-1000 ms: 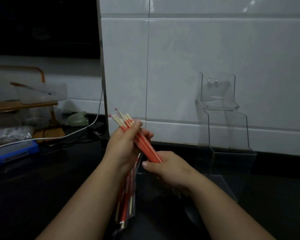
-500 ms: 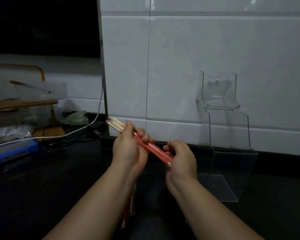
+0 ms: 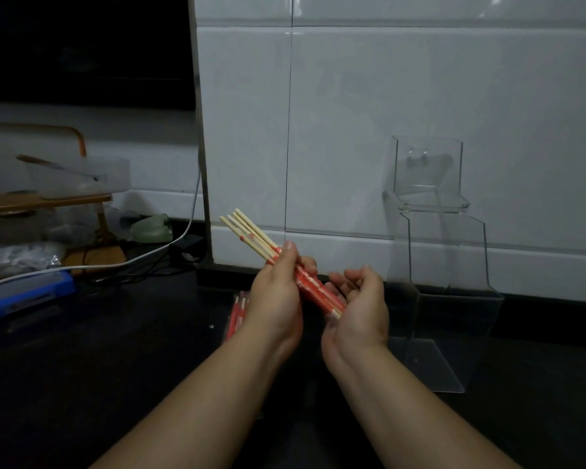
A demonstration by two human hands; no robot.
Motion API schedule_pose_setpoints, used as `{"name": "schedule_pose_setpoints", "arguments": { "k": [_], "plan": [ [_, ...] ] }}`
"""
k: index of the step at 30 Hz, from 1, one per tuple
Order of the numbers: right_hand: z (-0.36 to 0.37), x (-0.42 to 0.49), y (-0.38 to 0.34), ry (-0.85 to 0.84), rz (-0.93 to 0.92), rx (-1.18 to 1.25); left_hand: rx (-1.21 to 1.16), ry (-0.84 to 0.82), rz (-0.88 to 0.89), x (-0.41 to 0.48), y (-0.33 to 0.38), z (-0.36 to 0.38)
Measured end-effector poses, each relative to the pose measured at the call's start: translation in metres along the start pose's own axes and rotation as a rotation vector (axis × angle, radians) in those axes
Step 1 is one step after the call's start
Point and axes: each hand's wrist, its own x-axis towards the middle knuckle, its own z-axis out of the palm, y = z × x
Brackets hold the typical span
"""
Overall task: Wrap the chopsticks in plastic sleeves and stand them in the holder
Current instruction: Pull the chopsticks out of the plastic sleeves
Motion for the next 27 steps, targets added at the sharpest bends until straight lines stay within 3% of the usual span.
{"name": "schedule_pose_setpoints", "arguments": {
  "k": [5, 10, 13, 16, 22, 27],
  "plan": [
    [0.0, 0.0, 0.002, -0.103, -0.035, -0.246, 0.025, -0.063, -0.018, 0.005, 0.012, -0.006],
    [-0.002, -0.009, -0.011, -0.265, -0.301, -0.538, 0.247, -0.146, -0.101, 0.009, 0.026, -0.024],
    [-0.002, -0.008, -0.016, -0.327, -0.296, -0.529, 0.519, -0.26, -0.185, 0.007, 0.03, -0.03],
    [-0.002, -0.001, -0.017, -0.349, -0.202, -0.462, 0.646, -0.421, -0.312, 0.007, 0.031, -0.035],
    [0.001, 0.01, -0.019, -0.394, 0.01, -0.292, 0.78, -0.655, -0.45, 0.005, 0.028, -0.04],
    [-0.002, 0.012, -0.022, -0.376, -0.045, -0.367, 0.812, -0.723, -0.473, 0.007, 0.035, -0.044]
  ]
}}
